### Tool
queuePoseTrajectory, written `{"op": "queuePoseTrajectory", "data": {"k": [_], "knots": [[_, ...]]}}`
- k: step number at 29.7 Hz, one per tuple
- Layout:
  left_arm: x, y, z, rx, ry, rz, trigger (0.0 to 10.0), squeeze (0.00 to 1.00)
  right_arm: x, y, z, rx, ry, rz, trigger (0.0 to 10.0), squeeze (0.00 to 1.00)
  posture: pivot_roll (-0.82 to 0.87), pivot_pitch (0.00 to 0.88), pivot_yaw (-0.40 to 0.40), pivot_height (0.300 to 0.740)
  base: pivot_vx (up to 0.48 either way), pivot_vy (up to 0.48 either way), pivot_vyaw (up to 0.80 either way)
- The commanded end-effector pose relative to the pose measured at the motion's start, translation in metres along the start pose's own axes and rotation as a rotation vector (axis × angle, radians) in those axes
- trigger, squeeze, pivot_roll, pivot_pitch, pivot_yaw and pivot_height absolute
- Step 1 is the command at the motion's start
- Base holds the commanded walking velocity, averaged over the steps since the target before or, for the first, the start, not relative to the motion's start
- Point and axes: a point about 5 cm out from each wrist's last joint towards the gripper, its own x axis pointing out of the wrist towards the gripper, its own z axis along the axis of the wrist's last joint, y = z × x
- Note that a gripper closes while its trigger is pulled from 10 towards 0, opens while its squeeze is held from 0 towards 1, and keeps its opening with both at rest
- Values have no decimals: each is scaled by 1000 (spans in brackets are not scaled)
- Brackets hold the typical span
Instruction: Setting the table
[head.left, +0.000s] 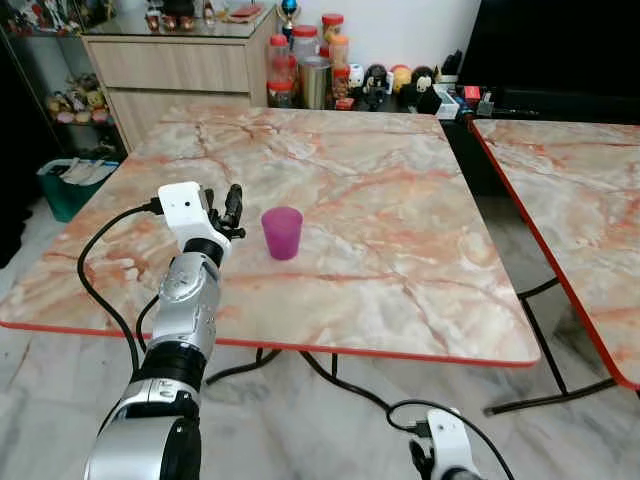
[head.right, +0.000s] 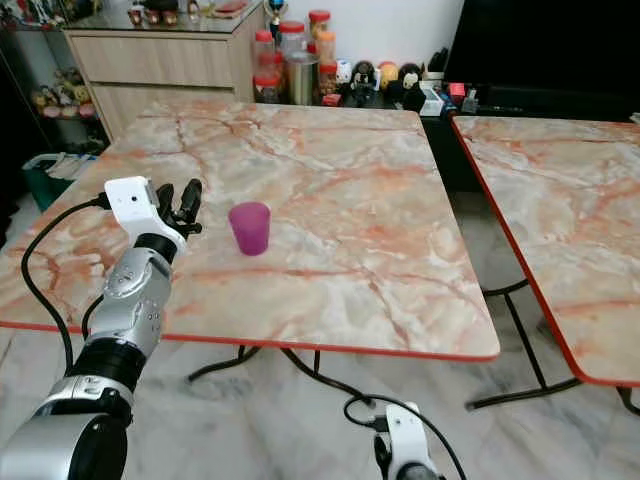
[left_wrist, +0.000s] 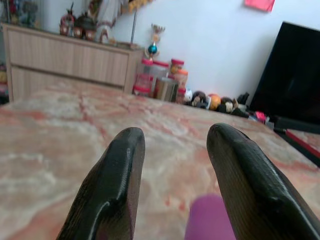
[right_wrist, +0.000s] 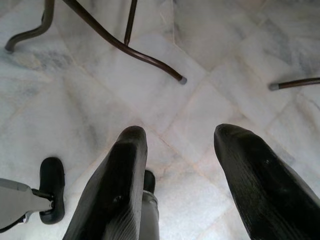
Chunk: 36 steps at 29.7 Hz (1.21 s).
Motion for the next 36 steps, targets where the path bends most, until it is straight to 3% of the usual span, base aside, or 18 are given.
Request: {"op": "queuePoseTrajectory", "data": {"k": [1, 7, 18, 27, 31, 36], "knots": [[3, 0, 6, -7, -16, 3, 10000, 0, 1, -2, 5, 8, -18, -10, 10000, 0, 10, 0, -17, 719, 349, 0, 0], [1, -2, 5, 1, -14, -5, 10000, 0, -4, -14, -8, 28, 5, -44, 10000, 0, 5, 0, -15, 719, 384, 0, 0], [2, -5, 9, -1, -37, -28, 10000, 0, -2, -9, -2, 38, -8, -38, 10000, 0, 4, 0, -13, 719, 391, 0, 0], [1, -3, 12, -3, -44, -36, 10000, 0, -2, -6, -5, 42, -2, -31, 10000, 0, 6, 0, -14, 719, 0, 0, 0], [0, -3, 9, -15, 6, -60, 10000, 0, -3, -5, -7, 46, 2, -32, 10000, 0, 8, 0, -8, 719, 0, 0, 0], [-1, -5, -2, -26, 168, -133, 10000, 0, -3, -5, -8, 50, 6, -33, 10000, 0, 9, 0, -3, 719, 0, 0, 0]]}}
